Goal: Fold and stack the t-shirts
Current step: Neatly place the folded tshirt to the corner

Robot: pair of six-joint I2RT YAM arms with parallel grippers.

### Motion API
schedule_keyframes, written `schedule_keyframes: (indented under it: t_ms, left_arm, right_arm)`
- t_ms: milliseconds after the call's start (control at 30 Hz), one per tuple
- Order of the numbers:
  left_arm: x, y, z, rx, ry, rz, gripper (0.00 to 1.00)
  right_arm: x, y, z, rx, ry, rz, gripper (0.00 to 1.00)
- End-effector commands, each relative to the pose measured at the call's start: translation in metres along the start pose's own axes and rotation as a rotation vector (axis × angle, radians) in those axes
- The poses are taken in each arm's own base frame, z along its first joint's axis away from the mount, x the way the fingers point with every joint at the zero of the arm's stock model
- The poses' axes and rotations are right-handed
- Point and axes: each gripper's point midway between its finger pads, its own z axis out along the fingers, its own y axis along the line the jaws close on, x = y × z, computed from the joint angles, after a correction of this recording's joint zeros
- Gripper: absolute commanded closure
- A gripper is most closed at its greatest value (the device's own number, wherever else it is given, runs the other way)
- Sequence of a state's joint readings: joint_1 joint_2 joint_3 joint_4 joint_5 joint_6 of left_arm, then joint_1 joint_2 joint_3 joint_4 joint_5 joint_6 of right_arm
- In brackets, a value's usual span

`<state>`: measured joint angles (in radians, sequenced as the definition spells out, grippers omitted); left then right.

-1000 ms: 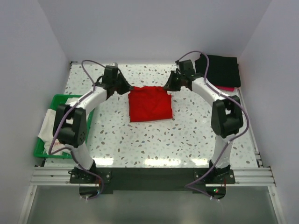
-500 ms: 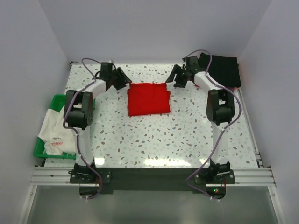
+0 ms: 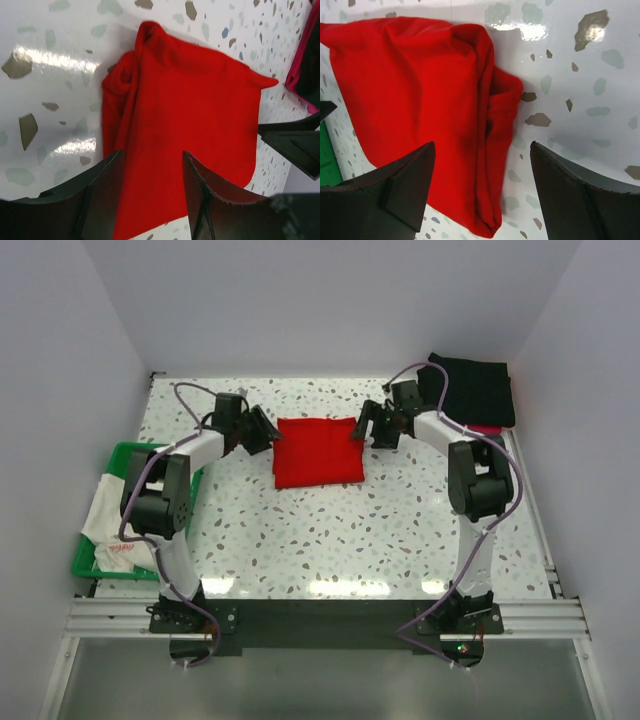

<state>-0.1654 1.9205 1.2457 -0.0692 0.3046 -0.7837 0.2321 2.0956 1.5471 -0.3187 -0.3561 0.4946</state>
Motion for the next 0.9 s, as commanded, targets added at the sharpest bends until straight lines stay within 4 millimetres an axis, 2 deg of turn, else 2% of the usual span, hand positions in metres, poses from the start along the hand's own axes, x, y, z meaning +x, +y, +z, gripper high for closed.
schedule_keyframes:
  t_ms: [0,233,467,533,700,767,800,833,867]
  left_arm:
    - [-0.004,-0.036,-0.028,0.099,-0.031,0.035,0.46]
    - [0.013,-0.037,-0.059,0.110,-0.013,0.060,0.47]
    - [0.018,-0.047,-0.093,0.141,-0.036,0.105,0.48]
    - [0.023,-0.045,-0.097,0.144,-0.030,0.117,0.48]
    - [0.033,-0.045,-0.112,0.155,-0.015,0.151,0.48]
    - [0.037,-0.047,-0.120,0.175,-0.013,0.164,0.49]
    - [0.044,-0.042,-0.121,0.172,-0.001,0.174,0.49]
    - [0.047,-0.042,-0.124,0.176,0.004,0.183,0.49]
    - [0.048,-0.045,-0.132,0.190,-0.003,0.201,0.49]
  right_arm:
    - [-0.001,0.003,0.014,-0.004,-0.020,-0.057,0.20]
    - [0.016,-0.002,0.033,0.062,0.013,-0.085,0.22]
    - [0.027,-0.009,0.042,0.117,0.039,-0.077,0.37]
    - [0.028,-0.003,0.047,0.120,0.040,-0.092,0.38]
    - [0.038,-0.006,0.059,0.173,0.053,-0.102,0.46]
    - [0.037,-0.008,0.060,0.190,0.047,-0.108,0.57]
    - [0.036,-0.013,0.061,0.213,0.041,-0.112,0.63]
    - [0.032,-0.015,0.061,0.229,0.031,-0.121,0.84]
    - [0.031,-0.018,0.059,0.251,0.030,-0.127,0.96]
